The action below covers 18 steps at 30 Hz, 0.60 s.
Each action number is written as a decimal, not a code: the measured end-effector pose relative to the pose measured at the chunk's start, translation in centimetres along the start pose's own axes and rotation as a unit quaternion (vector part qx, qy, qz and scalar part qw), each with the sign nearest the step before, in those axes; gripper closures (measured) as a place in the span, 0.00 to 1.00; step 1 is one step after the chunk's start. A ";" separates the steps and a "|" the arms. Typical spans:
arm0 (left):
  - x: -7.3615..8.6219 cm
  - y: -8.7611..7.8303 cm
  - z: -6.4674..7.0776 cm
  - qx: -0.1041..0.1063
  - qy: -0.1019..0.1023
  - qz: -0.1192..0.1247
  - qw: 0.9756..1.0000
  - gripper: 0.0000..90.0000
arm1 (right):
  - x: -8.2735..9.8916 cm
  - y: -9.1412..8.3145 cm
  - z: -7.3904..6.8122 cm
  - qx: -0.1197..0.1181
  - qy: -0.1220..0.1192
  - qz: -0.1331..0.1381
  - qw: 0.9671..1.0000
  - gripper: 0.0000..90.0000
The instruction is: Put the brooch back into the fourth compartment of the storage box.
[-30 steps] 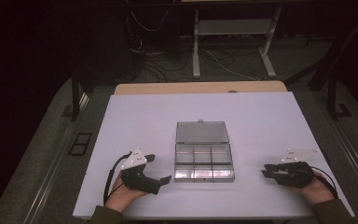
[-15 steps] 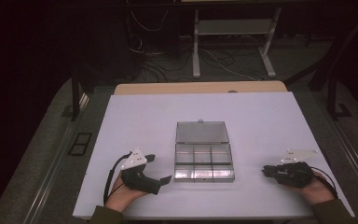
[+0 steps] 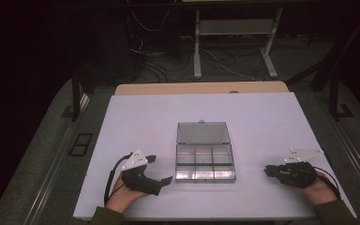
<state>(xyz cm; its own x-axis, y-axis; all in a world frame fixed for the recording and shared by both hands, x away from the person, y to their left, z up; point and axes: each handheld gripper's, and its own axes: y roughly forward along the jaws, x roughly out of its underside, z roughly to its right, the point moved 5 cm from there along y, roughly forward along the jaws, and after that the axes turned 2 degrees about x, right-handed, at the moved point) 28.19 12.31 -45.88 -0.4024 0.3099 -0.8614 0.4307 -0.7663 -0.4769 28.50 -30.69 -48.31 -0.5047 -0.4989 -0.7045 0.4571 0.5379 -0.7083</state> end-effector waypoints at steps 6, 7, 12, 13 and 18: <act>0.0 0.0 0.0 0.001 -0.001 0.000 1.000 0.00 | -0.2 -0.2 0.0 -0.005 0.006 0.006 1.000 0.87; 0.0 0.0 0.0 0.001 -0.001 0.000 1.000 0.00 | -0.3 -0.3 0.0 -0.004 0.004 0.007 1.000 0.87; 0.0 0.0 0.0 0.000 -0.001 0.000 1.000 0.00 | -0.6 -0.5 -0.1 -0.008 0.006 0.012 1.000 0.87; 0.0 0.0 0.0 0.000 -0.001 0.000 1.000 0.00 | -0.7 -0.6 -0.1 -0.011 0.009 0.013 1.000 0.87; 0.0 0.0 0.0 0.001 0.001 0.000 1.000 0.00 | -1.2 -0.8 -0.2 -0.017 0.013 0.024 0.999 0.87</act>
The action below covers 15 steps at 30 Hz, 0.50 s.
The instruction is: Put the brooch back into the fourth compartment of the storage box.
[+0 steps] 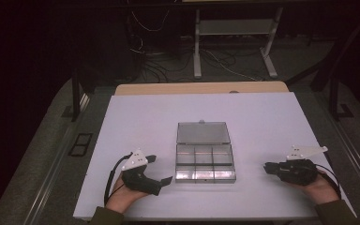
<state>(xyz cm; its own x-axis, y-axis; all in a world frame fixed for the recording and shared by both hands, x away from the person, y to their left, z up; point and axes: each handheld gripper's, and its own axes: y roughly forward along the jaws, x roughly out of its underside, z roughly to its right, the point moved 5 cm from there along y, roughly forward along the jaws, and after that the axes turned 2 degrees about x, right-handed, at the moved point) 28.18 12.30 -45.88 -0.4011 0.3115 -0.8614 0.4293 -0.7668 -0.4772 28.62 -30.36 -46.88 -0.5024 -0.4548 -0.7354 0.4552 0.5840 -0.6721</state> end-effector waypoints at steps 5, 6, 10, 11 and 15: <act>0.0 0.0 0.0 0.000 0.000 0.000 1.000 0.00 | -0.6 -0.1 -0.3 -0.009 0.002 0.008 1.000 0.87; 0.0 0.0 0.0 0.001 0.000 0.000 1.000 0.00 | -0.7 -0.1 -0.4 -0.011 0.001 0.009 1.000 0.87; 0.0 0.0 0.0 0.001 0.001 0.000 1.000 0.00 | -1.2 0.1 -0.7 -0.019 0.000 0.013 1.000 0.87; 0.0 0.0 0.0 0.001 0.001 0.000 1.000 0.00 | -1.3 0.1 -0.8 -0.021 -0.001 0.015 1.000 0.87; 0.0 0.1 0.0 0.001 0.001 -0.001 1.000 0.00 | -1.8 0.2 -1.2 -0.026 0.001 0.020 0.999 0.87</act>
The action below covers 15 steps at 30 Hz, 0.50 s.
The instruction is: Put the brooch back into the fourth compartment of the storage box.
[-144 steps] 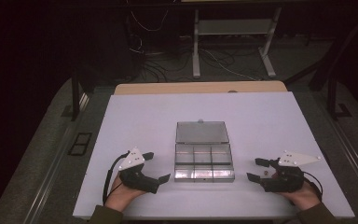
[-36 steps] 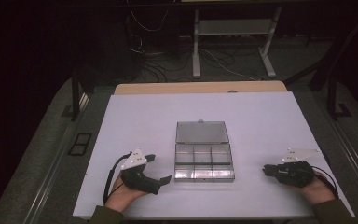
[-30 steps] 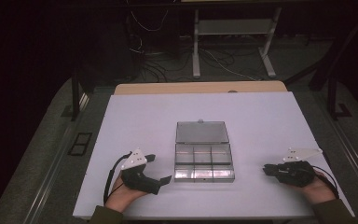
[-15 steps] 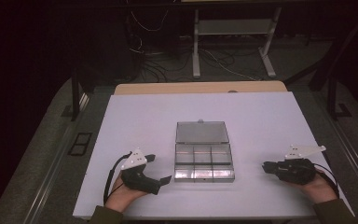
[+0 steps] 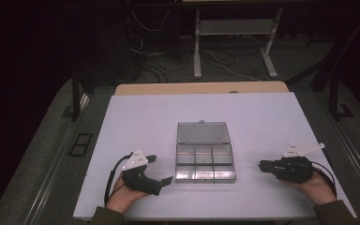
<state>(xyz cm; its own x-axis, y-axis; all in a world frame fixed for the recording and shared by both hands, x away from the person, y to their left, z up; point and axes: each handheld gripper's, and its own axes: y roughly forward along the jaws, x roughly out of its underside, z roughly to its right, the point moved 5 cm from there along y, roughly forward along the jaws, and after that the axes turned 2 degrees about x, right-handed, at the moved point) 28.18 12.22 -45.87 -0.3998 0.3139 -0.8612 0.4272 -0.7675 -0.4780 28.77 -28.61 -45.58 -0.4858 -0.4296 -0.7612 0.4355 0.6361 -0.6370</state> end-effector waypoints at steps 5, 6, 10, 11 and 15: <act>0.0 0.0 0.0 0.001 0.001 -0.001 1.000 0.00 | -0.6 0.1 -0.4 -0.008 -0.004 0.004 1.000 0.87; 0.0 0.0 0.0 0.000 0.000 0.000 1.000 0.00 | -0.8 0.2 -0.5 -0.008 -0.003 0.006 1.000 0.87; 0.0 0.0 0.0 0.000 0.000 0.001 1.000 0.00 | -1.3 0.3 -0.8 -0.013 -0.005 0.011 1.000 0.87; 0.0 0.0 0.0 0.001 0.000 0.000 1.000 0.00 | -1.4 0.4 -0.9 -0.014 -0.005 0.010 1.000 0.87; 0.0 0.0 0.0 0.001 0.000 0.002 1.000 0.00 | -2.0 0.8 -1.3 -0.020 -0.008 0.011 1.000 0.87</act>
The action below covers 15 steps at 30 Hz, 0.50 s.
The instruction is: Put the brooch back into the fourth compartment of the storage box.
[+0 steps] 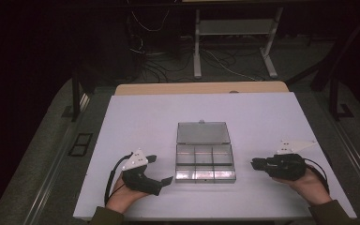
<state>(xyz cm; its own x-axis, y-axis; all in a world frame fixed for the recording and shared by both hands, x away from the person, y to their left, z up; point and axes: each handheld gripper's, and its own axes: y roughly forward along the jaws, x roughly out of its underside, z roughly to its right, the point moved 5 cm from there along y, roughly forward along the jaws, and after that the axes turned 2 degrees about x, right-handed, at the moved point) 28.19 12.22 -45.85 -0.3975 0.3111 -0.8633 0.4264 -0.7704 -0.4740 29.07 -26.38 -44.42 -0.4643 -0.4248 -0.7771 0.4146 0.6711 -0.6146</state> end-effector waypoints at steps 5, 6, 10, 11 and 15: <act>0.0 0.0 0.0 0.000 -0.001 -0.001 1.000 0.00 | -0.6 0.3 -0.5 -0.005 -0.006 0.001 1.000 0.87; 0.0 0.0 0.0 0.000 -0.001 -0.001 1.000 0.00 | -0.7 0.4 -0.6 -0.007 -0.007 0.003 1.000 0.87; 0.0 0.0 0.0 0.001 0.001 -0.001 1.000 0.00 | -1.1 0.6 -0.8 -0.012 -0.011 0.004 1.000 0.87; 0.0 0.0 0.0 0.001 -0.001 0.000 1.000 0.00 | -1.2 0.7 -0.9 -0.012 -0.012 0.004 1.000 0.87; 0.0 0.0 0.0 0.001 0.000 -0.001 1.000 0.00 | -1.7 1.0 -1.2 -0.016 -0.016 0.005 1.000 0.87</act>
<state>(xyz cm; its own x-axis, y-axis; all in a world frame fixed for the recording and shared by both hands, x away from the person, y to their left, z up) 28.17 12.20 -45.82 -0.3985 0.3123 -0.8624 0.4243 -0.7708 -0.4752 29.39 -24.27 -43.53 -0.4339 -0.4366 -0.7881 0.3935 0.6950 -0.6017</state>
